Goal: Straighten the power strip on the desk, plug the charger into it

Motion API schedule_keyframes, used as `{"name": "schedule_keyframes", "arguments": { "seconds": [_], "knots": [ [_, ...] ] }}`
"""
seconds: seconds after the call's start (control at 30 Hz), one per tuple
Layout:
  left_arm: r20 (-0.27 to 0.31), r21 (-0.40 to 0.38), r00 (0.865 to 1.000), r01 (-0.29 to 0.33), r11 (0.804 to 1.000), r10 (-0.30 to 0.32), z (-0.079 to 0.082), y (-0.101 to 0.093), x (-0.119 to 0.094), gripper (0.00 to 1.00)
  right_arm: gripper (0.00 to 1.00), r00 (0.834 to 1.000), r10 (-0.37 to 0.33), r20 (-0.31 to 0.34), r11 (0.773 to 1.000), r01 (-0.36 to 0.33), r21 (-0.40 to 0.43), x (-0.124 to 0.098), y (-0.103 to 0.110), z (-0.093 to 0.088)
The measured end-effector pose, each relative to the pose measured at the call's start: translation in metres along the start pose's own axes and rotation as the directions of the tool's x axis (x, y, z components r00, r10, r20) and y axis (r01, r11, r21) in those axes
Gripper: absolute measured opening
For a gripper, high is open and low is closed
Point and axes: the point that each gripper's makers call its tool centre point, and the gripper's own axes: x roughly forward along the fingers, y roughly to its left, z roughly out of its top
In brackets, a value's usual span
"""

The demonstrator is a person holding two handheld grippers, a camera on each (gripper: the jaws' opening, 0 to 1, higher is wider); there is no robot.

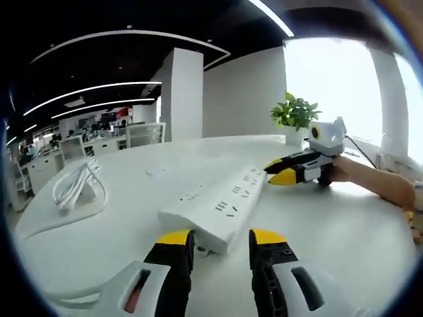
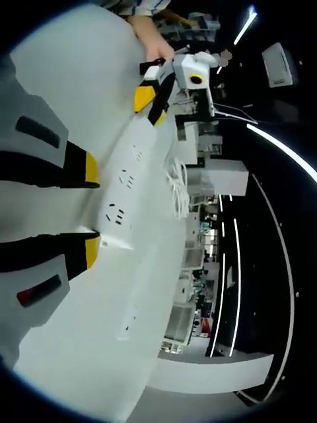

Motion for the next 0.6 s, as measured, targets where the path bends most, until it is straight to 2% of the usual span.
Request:
{"name": "schedule_keyframes", "arguments": {
  "seconds": [0.17, 0.4, 0.6],
  "knots": [
    [0.008, -0.015, 1.000, 0.007, 1.000, -0.007, 0.0003, 0.0007, 0.0001, 0.32, 0.26, 1.000, -0.002, -0.001, 1.000, 0.002, 0.007, 0.0000, 0.0005, 0.0000],
    [0.005, 0.007, 1.000, 0.003, 1.000, -0.003, 0.0002, 0.0016, 0.0007, 0.32, 0.26, 1.000, 0.001, -0.010, 1.000, -0.001, 0.001, -0.0011, 0.0014, -0.0009],
    [0.010, -0.015, 1.000, 0.003, 1.000, -0.003, -0.0001, 0.0027, -0.0006, 0.29, 0.24, 1.000, 0.003, -0.018, 1.000, -0.003, -0.002, -0.0041, 0.0029, -0.0014]
  ]
}}
